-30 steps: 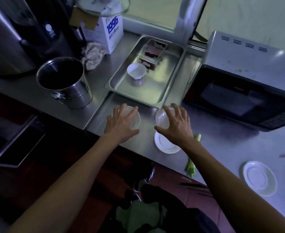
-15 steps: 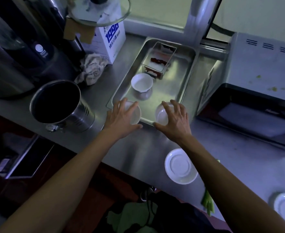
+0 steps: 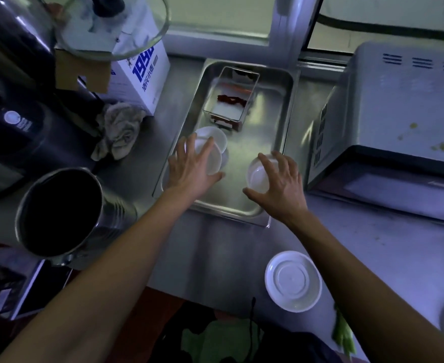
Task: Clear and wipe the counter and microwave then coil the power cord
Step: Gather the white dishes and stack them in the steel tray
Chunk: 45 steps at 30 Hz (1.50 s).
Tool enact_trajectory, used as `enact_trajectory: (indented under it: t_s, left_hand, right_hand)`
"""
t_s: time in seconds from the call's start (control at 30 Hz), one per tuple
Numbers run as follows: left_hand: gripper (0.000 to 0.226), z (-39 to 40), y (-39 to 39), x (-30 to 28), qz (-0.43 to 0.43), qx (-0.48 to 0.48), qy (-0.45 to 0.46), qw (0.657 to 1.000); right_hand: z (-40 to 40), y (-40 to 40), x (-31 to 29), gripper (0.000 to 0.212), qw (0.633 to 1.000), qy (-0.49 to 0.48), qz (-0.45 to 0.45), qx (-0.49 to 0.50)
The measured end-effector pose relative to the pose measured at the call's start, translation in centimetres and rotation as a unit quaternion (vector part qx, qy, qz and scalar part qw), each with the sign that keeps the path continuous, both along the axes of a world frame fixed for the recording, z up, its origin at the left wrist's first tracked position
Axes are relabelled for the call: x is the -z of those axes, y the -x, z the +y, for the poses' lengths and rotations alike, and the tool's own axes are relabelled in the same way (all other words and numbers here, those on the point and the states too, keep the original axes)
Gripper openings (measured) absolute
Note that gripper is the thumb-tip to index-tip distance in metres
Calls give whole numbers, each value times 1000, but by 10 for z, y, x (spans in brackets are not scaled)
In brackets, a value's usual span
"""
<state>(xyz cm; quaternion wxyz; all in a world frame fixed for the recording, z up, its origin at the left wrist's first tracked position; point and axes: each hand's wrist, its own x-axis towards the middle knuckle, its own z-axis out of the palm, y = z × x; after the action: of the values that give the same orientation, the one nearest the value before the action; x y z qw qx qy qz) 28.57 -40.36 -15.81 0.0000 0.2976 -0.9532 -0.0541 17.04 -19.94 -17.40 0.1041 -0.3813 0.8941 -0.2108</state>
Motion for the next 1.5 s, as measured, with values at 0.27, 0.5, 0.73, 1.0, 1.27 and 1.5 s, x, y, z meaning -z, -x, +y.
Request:
enact_trajectory:
  t_s: [0.27,0.5,0.73,1.0,1.27,1.5]
  left_hand:
    - [99,-43,49,38,-15,33,-72,997]
    - [98,-75,76,59,-23,54,-90,994]
    - [99,-88,88,78,-52,60,-117,990]
    - [99,-86,83,89,-85,67,-119,987]
    - [100,-86,84,84,-113,82,-131,982]
    - [94,-82,64,76,-114,83,-137,980]
  right_hand:
    - [-32,11,2,93,999,-24,-17,33]
    - [-62,22,4,93,998,-23,-34,51]
    - [-75,31,12,94,997,-32,-39,65]
    - [-73,36,21,93,996,-34,-43,65]
    - [-68,40,26,93,997,-40,-37,62]
    - [-90,47,25,93,998,-43,-37,31]
